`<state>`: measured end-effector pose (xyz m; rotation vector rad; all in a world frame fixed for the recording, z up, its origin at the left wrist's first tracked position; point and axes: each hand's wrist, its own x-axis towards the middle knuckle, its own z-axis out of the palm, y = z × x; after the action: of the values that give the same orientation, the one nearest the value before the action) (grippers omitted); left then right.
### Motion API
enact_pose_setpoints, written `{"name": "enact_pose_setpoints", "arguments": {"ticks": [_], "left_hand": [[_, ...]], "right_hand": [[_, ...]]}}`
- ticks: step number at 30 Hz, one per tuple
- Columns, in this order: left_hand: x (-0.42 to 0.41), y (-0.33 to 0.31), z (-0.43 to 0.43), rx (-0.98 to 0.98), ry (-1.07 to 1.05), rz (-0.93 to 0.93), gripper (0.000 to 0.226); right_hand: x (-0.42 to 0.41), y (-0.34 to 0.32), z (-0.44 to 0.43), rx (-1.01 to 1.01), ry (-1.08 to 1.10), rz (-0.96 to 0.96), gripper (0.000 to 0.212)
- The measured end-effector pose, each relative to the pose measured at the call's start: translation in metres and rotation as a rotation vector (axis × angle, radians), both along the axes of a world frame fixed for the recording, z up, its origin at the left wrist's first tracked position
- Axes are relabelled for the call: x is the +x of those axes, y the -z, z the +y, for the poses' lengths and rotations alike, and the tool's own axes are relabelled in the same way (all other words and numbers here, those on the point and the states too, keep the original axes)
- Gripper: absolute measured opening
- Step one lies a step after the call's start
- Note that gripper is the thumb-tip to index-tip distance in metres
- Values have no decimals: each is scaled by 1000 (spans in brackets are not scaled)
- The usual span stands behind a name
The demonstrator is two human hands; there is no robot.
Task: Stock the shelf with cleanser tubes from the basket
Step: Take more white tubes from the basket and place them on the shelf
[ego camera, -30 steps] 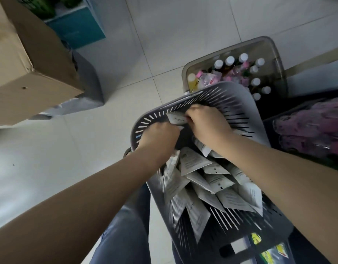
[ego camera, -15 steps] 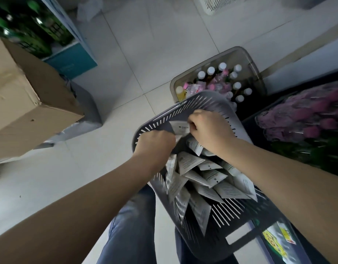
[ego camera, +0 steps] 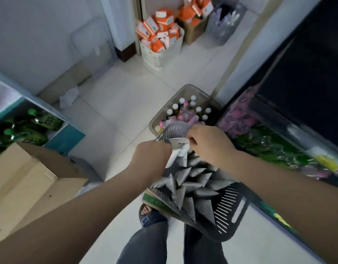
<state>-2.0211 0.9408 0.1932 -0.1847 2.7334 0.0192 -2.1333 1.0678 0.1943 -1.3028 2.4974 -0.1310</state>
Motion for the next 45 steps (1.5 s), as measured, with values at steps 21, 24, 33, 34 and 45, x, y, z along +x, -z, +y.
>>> {"name": "enact_pose_setpoints", "arguments": {"ticks": [21,24,33,34,45], "left_hand": [[-44,-219,187,-105,461,346,28],[-45,-239,233,-128,468,380,18],[-35,-316,373,-32,550,459,15],[-32,-328,384,-33,560,468,16],[-29,-436,470,42,678,591,26]], "right_hand": [[29,-221,248,-152,551,133,20],[37,-244,295,-173,564,158,19],[65,-318,432,-272,612,201,21],[66,-327,443,-282,617,218,21],[56,-412,510,-448,670,338,16]]}}
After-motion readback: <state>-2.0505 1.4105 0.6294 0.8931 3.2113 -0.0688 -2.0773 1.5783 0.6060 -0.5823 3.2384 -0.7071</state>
